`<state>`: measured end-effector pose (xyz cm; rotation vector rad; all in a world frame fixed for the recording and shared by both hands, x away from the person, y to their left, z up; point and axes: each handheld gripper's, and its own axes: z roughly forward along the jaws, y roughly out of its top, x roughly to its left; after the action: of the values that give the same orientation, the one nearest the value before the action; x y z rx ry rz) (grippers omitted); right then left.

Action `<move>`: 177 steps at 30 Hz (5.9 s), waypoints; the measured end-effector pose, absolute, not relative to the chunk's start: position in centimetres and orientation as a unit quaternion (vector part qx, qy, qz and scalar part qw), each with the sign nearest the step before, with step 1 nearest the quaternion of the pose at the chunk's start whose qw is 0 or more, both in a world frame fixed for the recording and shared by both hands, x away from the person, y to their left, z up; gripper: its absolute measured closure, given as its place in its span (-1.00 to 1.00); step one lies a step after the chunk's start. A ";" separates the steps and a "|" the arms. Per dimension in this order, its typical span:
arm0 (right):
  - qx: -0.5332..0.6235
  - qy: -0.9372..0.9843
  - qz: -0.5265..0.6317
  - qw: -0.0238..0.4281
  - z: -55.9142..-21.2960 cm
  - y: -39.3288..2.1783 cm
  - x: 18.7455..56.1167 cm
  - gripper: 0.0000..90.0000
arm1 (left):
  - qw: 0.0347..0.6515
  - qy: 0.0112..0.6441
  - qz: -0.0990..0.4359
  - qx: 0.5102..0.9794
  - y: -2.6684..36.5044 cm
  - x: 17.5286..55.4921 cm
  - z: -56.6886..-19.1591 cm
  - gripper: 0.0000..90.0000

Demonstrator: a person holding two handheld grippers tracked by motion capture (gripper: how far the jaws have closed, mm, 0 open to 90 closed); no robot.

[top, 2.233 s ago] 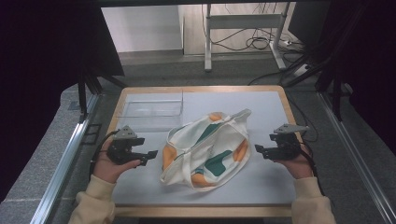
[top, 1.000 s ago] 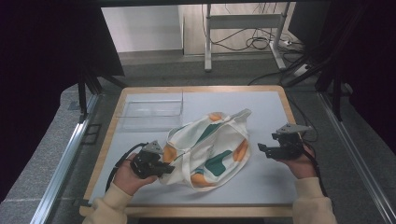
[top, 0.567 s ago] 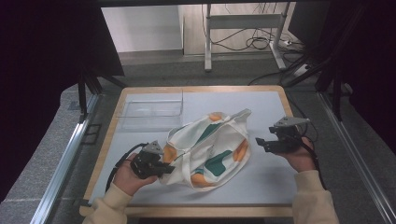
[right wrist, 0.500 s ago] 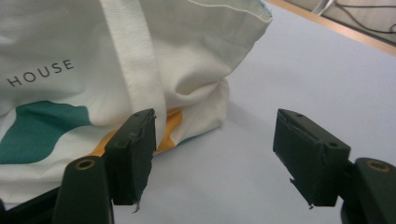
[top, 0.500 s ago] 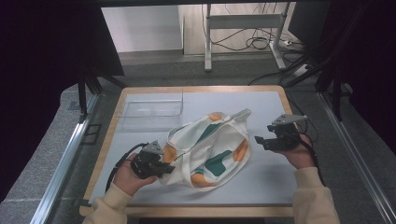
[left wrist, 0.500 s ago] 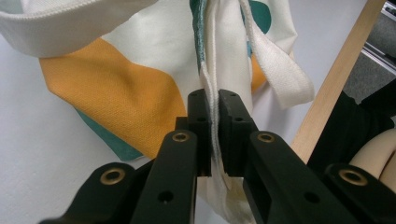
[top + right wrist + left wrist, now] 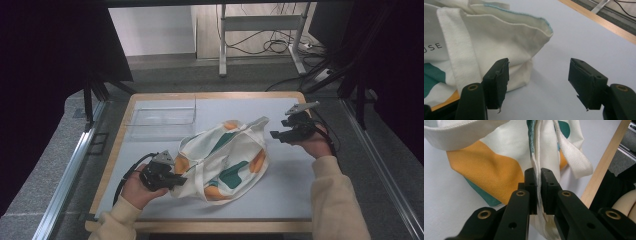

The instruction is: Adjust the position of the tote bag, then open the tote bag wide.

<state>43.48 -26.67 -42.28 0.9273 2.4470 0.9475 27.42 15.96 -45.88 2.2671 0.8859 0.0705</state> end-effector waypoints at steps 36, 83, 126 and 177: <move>0.218 0.917 0.300 0.148 -43.4 -22.2 49.1 0.59 | 0.347 0.342 0.029 0.873 16.0 27.5 -46.1 0.88; 0.268 0.890 0.344 0.135 -42.2 -27.8 37.8 0.77 | 0.327 0.375 0.075 0.864 18.9 33.6 -45.0 0.88; 0.312 0.839 0.411 0.172 -42.1 -29.9 34.7 -0.15 | 0.369 0.368 0.090 0.849 19.2 32.4 -44.1 0.27; 0.225 0.871 0.415 0.137 -39.9 -18.5 33.0 -0.20 | 0.393 0.305 0.096 0.862 15.1 36.4 -41.4 0.01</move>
<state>32.98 -18.55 -39.89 0.6512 2.5202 1.2019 36.44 15.08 -41.40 2.1875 0.7728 0.2442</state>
